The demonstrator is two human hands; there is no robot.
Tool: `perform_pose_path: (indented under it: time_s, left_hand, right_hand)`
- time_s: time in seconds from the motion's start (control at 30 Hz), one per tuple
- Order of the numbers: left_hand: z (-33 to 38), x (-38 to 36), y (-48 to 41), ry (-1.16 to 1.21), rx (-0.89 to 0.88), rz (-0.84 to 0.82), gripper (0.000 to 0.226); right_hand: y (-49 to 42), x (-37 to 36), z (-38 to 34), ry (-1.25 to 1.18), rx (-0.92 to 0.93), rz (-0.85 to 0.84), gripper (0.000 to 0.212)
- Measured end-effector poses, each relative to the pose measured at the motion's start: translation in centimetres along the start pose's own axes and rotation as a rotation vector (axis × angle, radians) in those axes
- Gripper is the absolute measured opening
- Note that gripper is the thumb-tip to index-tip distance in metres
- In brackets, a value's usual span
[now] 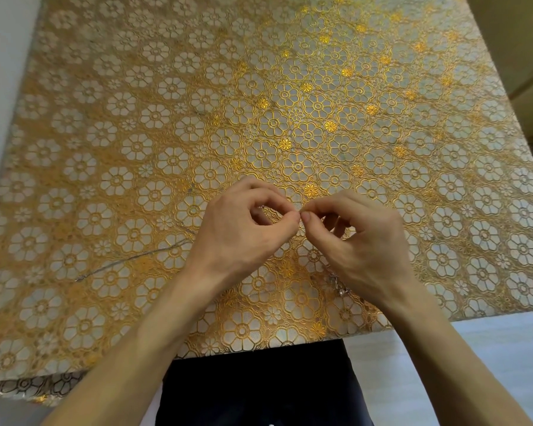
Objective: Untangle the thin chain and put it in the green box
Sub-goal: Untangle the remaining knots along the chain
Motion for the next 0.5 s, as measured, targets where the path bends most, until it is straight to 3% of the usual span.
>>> perform_pose_path:
  time_s: [0.27, 0.5]
  left_hand:
    - [-1.2, -0.5, 0.1, 0.030, 0.063, 0.000, 0.007]
    - [-1.5, -0.6, -0.2, 0.046, 0.080, -0.041, 0.010]
  right_hand:
    - [0.2, -0.4, -0.4, 0.044, 0.066, 0.002, 0.005]
    - [0.3, -0.3, 0.6, -0.065, -0.083, 0.006, 0.003]
Point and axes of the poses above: each hand's wrist, its own y-axis away from the middle knuckle, its own x-axis out of the back of the hand, z = x × y, the point moved 10 cm from there along -y, towards the middle knuckle, and after that the axes turned 3 degrees about z, right-handed, at the moved point
